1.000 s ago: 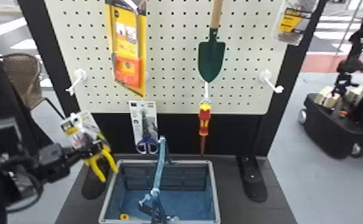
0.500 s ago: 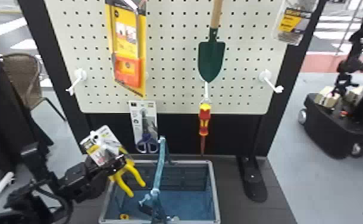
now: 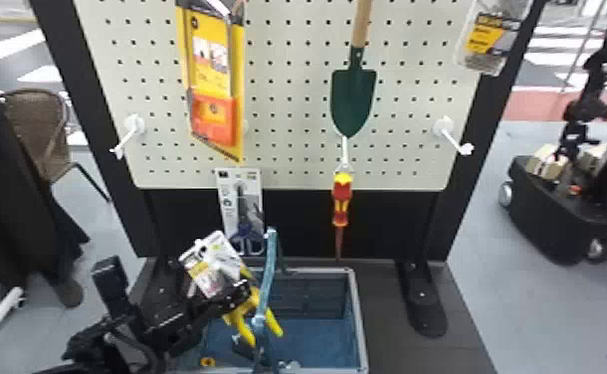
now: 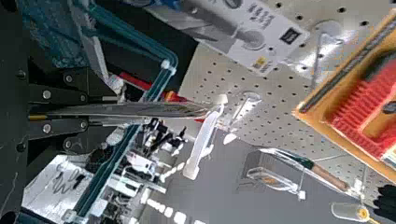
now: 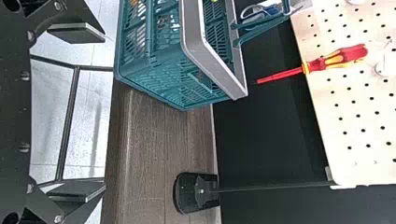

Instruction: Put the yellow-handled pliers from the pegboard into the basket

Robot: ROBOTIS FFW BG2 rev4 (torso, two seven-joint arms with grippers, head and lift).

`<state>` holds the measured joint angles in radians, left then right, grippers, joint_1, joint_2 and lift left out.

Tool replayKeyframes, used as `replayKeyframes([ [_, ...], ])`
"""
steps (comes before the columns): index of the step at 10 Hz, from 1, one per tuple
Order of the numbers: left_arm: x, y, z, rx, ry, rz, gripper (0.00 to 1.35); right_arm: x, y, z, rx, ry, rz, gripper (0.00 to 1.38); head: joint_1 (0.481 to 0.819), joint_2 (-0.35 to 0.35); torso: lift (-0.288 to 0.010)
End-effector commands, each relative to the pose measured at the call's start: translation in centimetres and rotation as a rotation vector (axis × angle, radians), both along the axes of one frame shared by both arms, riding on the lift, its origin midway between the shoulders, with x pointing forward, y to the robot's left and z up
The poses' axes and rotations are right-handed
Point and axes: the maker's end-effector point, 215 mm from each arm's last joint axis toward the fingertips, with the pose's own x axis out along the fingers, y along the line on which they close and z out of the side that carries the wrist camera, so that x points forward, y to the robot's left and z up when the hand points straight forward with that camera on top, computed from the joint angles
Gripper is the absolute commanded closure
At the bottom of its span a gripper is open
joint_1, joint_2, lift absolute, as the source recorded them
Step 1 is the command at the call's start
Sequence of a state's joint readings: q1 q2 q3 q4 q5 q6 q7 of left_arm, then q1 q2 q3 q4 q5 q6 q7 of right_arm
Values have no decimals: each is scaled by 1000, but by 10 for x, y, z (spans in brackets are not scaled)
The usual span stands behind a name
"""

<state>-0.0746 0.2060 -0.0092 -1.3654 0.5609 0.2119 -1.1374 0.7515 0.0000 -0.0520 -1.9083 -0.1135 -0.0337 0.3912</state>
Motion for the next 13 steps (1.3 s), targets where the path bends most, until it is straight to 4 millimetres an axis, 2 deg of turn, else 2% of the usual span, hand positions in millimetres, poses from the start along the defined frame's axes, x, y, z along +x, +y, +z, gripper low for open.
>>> replayKeyframes([
  [1, -1, -9, -6, 19, 19, -29, 1165, 0, 0, 0, 2, 1, -1, 174, 549, 0, -100],
  [2, -2, -7, -12, 32, 37, -35, 966, 0, 0, 0, 3, 0, -2, 174, 549, 0, -100],
  [4, 3, 2, -11, 43, 39, -16, 139, 0, 0, 1, 6, -1, -3, 174, 549, 0, -100],
  [5, 6, 6, -8, 46, 32, -10, 71, 0, 0, 2, 6, -3, -3, 174, 549, 0, -100],
  [7, 9, 8, -3, 45, 20, -5, 196, -1, 0, 1, 10, -1, -5, 174, 549, 0, -100],
  [13, 10, 9, 0, 41, 14, -1, 200, -3, -1, -1, 22, 5, -12, 174, 549, 0, -100],
])
